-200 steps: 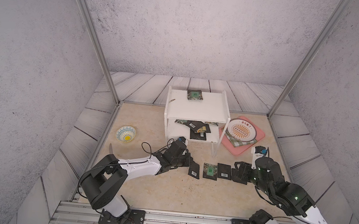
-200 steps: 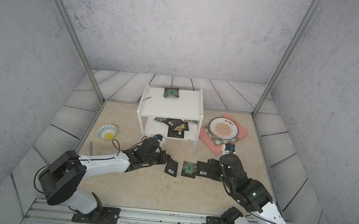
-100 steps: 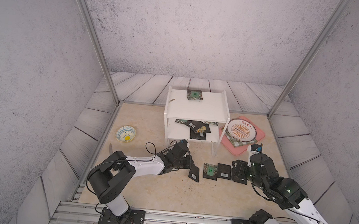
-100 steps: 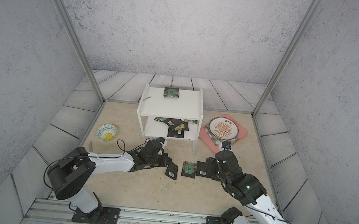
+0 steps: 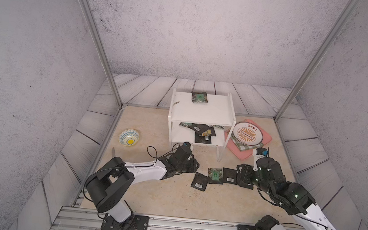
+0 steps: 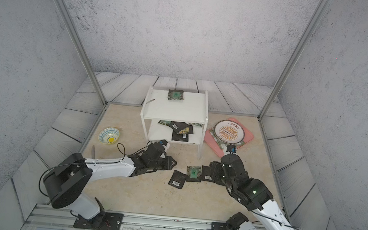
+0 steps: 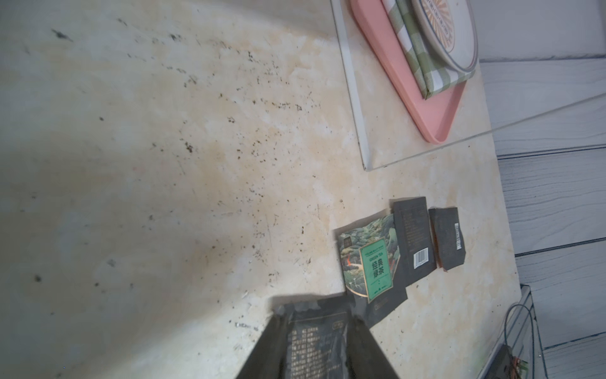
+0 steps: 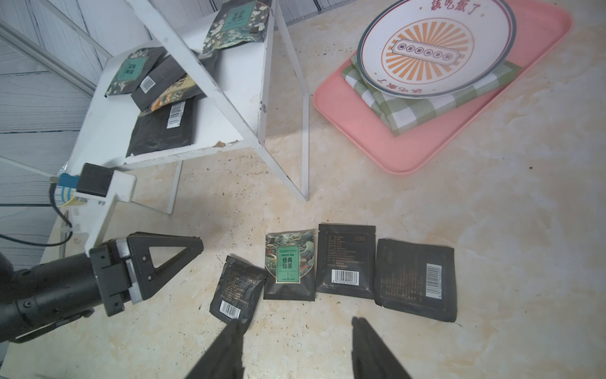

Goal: Remove the tea bags from the shelf
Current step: Place the tea bag at the center of the board, then pick up the tea bag from the shelf.

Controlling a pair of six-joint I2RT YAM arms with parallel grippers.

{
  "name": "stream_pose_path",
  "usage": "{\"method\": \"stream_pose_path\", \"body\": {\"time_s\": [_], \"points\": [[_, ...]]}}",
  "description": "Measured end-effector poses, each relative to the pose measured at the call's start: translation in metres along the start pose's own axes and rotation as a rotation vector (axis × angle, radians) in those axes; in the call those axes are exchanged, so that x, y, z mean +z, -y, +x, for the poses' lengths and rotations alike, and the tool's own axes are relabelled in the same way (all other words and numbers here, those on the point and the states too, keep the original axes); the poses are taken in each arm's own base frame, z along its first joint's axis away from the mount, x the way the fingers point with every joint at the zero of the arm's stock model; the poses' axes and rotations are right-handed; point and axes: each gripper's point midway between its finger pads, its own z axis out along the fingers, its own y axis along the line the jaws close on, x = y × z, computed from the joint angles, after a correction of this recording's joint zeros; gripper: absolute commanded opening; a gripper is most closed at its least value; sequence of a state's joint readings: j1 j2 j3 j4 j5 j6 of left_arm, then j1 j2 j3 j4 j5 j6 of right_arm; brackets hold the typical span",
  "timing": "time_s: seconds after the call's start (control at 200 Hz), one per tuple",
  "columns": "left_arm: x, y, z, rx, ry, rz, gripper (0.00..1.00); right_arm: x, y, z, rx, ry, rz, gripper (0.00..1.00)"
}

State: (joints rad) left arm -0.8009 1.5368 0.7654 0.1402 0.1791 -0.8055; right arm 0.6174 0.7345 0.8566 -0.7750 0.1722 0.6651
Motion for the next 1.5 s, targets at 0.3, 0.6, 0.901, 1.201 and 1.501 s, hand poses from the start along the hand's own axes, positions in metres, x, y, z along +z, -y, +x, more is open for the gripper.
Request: {"method": "stream_pose_path", "body": {"time_s": [0.3, 0.6, 0.901, 1.201, 1.501], "points": [[-0.049, 0.021, -0.009, 0.051, 0.041, 0.027, 0.42, -0.017, -0.032, -0.030, -0.060, 0.016, -0.095, 0.62], [-0.123, 0.026, -0.018, 0.080, 0.122, 0.004, 0.57, -0.037, -0.097, -0.086, -0.156, -0.019, -0.231, 0.63], [-0.180, 0.014, -0.046, 0.030, 0.203, -0.070, 0.63, -0.042, -0.149, -0.138, -0.220, -0.036, -0.313, 0.71], [-0.225, 0.011, -0.086, -0.022, 0.288, -0.077, 0.68, -0.016, -0.181, -0.205, -0.216, -0.001, -0.321, 0.76], [-0.247, 0.013, -0.113, -0.065, 0.337, -0.052, 0.69, 0.043, -0.183, -0.256, -0.155, 0.020, -0.312, 0.77]]}}
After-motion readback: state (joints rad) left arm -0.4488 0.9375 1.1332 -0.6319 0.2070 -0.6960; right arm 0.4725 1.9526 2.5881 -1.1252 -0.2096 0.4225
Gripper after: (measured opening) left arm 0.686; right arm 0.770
